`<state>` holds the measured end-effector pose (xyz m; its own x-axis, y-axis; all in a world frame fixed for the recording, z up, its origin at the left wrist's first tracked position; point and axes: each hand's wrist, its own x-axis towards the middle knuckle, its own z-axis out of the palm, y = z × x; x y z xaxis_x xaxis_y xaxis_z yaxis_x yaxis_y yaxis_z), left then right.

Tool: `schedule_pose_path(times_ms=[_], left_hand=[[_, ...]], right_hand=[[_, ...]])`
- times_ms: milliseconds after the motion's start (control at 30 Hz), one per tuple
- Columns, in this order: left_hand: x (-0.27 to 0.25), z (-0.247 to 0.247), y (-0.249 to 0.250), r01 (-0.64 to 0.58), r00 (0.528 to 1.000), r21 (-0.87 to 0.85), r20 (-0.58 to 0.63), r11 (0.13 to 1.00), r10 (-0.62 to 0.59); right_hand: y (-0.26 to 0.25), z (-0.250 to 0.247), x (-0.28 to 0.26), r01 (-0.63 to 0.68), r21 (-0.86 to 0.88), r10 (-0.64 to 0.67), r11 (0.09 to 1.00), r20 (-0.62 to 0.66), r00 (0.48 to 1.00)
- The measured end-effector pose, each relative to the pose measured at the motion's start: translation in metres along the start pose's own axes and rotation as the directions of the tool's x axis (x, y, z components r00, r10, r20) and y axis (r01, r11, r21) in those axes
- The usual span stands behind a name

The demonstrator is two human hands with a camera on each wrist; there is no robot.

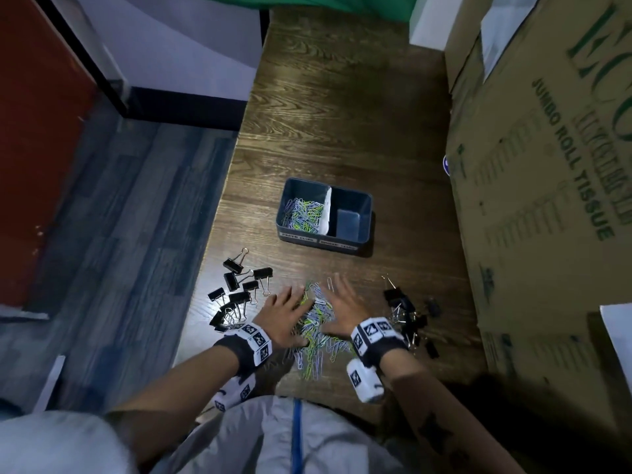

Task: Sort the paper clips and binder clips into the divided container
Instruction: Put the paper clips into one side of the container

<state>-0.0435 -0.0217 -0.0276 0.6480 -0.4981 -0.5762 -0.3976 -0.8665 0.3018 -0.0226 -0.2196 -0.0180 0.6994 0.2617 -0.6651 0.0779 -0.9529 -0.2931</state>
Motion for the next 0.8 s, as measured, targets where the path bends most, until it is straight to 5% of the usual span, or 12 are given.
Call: schedule_pose_path(times_ms=[267,800], left_hand=[[-0.002,-0.002,-0.007,-0.098,0.983,0.175,-0.135,0.98,0.122],[-0.018,-0.011,-0.01,-0.055,0.94,-0.331,-0.336,0.942,-0.063]], right_hand=[[-0.018,0.036,-0.024,0.137,-0.1,-0.157,0.985,-0.229,0.961],[-0.016,0.022,-0.019,0.124,0.063,-0.092,0.99,-0.378,0.921]])
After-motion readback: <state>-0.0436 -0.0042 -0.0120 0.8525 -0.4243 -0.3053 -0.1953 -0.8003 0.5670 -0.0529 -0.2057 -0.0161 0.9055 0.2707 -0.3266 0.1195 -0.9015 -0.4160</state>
